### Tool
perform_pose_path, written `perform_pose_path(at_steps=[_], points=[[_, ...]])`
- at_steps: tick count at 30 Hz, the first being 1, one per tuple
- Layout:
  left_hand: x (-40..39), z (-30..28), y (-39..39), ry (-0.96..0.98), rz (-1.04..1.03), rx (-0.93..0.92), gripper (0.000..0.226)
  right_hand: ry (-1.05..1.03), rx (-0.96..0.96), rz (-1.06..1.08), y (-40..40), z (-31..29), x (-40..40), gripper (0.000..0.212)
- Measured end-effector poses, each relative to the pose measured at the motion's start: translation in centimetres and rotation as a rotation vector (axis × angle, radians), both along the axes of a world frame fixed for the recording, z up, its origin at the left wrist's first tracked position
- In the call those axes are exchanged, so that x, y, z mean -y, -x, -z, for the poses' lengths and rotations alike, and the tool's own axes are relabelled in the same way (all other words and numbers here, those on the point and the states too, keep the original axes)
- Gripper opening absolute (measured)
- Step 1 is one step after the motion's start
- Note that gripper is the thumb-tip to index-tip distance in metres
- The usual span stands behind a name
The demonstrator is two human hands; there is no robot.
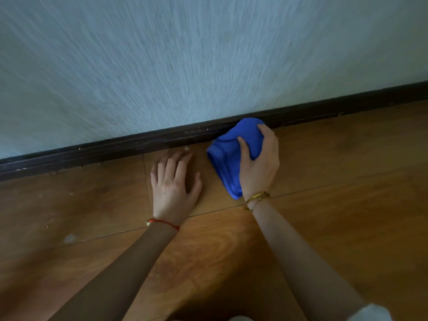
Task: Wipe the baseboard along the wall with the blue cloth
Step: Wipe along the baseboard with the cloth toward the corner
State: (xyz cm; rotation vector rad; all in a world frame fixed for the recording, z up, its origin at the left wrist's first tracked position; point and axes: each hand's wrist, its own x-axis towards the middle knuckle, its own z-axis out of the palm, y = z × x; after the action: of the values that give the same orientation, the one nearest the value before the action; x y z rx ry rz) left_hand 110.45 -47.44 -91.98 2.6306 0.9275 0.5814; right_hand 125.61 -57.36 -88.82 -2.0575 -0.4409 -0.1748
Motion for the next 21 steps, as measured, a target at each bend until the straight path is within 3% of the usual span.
perform_pose_path(at_steps=[5,11,16,21], points=[[0.4,1.1,-0.2,0.023,0.024,-0.032,0.053,0.009,0.040,0.001,-0.6,0.4,0.1,0.036],[0.4,1.1,-0.2,0.017,0.020,-0.053,0.055,-0.073,0.013,0.203,-2.4,0.6,0.5,0.032],[0.4,1.3,-0.3,0.005,0.021,-0.051,0.055,0.018,0.094,0.019,-1.8,1.3,0.4,0.023],[0.4,1.3,-0.2,0.003,0.017,-0.053,0.055,-0.087,0.000,0.277,-5.4,1.2,2.3,0.032]])
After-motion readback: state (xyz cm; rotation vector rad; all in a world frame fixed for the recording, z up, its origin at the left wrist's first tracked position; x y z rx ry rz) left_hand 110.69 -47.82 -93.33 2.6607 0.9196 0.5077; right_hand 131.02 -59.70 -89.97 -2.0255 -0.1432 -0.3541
